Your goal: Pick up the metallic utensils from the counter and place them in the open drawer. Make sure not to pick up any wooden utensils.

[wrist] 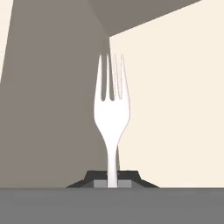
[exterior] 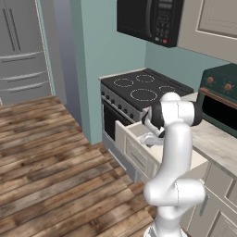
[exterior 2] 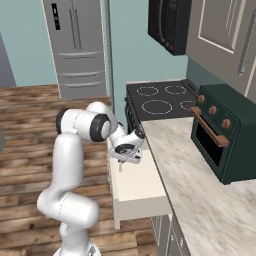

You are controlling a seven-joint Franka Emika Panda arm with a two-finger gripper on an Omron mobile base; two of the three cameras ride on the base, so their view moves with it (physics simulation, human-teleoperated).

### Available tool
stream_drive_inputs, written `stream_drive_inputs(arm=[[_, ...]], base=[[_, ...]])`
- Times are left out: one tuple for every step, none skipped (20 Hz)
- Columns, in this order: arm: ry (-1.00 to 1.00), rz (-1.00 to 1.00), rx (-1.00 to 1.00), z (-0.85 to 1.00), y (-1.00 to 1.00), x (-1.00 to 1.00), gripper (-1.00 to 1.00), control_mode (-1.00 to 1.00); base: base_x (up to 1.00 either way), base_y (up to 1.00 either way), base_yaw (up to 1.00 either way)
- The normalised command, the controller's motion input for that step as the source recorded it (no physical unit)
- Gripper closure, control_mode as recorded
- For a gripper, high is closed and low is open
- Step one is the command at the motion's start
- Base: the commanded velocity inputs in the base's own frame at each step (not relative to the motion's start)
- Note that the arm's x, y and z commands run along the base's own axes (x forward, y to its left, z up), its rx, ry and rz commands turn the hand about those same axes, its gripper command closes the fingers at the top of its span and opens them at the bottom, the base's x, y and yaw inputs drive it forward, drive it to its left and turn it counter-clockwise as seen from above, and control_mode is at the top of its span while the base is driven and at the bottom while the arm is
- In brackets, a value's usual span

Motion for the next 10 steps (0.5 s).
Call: stream_drive_inputs(arm=[[0.0, 0.0, 0.0, 0.0, 0.36, -0.36, 1.0, -1.0], [0.0, 0.0, 0.0, 0.0, 0.39, -0.36, 1.0, -1.0], [0.0, 0.0, 0.0, 0.0, 0.41, -0.38, 1.0, -1.0], [0.0, 0.0, 0.0, 0.0, 0.41, -0.4, 1.0, -1.0], [0.0, 0.0, 0.0, 0.04, 0.41, -0.42, 1.0, -1.0], [-0.01, 0.0, 0.0, 0.09, 0.42, -0.44, 1.0, -1.0], [0.0, 0.0, 0.0, 0.13, 0.41, -0.44, 1.0, -1.0], [-0.01, 0.0, 0.0, 0.11, 0.43, -0.45, 1.0, -1.0], [-0.01, 0.0, 0.0, 0.09, 0.43, -0.42, 1.0, -1.0], [-0.01, 0.0, 0.0, 0.03, 0.44, -0.39, 1.0, -1.0]], base=[[0.0, 0.0, 0.0], [0.0, 0.0, 0.0], [0.0, 0.0, 0.0], [0.0, 0.0, 0.0], [0.0, 0.0, 0.0], [0.0, 0.0, 0.0], [0.0, 0.0, 0.0], [0.0, 0.0, 0.0], [0.0, 0.0, 0.0], [0.0, 0.0, 0.0]])
